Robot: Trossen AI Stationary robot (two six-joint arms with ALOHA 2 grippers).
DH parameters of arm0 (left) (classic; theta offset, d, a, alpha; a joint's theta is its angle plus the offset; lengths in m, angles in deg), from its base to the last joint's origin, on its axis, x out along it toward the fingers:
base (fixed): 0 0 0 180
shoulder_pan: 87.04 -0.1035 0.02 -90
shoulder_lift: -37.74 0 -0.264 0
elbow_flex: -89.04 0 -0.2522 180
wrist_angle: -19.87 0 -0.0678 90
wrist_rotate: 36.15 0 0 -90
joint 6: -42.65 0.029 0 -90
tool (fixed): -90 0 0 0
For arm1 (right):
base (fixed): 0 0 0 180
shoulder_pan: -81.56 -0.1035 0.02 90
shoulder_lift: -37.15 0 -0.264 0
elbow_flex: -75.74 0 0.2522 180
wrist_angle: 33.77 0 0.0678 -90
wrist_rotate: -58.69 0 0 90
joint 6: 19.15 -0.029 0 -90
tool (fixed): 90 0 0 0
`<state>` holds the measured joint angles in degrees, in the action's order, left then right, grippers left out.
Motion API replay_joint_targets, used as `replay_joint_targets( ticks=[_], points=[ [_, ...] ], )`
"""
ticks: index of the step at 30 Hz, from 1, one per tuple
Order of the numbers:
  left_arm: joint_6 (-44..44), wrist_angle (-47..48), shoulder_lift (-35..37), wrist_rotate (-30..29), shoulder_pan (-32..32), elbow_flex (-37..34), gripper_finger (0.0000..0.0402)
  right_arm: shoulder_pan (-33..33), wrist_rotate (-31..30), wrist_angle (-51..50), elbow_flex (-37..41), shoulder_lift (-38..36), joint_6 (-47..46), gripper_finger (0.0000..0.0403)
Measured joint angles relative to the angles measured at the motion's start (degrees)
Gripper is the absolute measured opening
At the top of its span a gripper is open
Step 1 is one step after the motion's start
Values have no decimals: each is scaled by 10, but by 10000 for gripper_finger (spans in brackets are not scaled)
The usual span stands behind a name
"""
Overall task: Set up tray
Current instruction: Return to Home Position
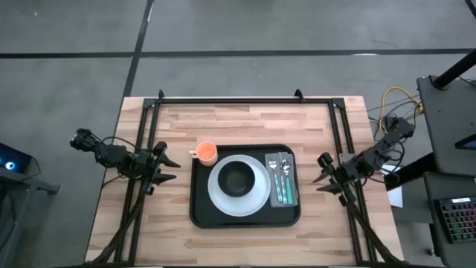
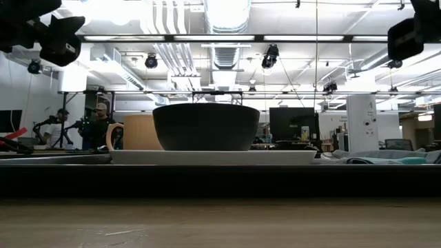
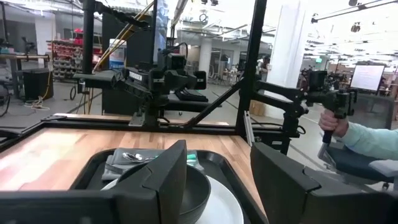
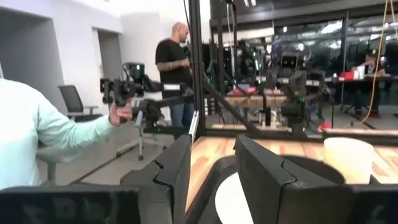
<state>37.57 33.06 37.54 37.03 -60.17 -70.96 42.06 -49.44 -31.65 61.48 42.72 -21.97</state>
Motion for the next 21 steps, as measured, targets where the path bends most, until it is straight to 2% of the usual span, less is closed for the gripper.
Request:
replay_joint_targets(
  ticks=[10, 16, 21],
  points=[
    [1, 12, 0, -8, 0, 1, 159, 0, 2, -39, 0, -28, -8, 112],
    [-9, 35, 0, -124, 0, 1, 159, 0, -8, -61, 0, -56, 2, 117],
    [-20, 34, 0, -137, 0, 1, 159, 0, -15, -72, 0, -56, -11, 117]
  ],
)
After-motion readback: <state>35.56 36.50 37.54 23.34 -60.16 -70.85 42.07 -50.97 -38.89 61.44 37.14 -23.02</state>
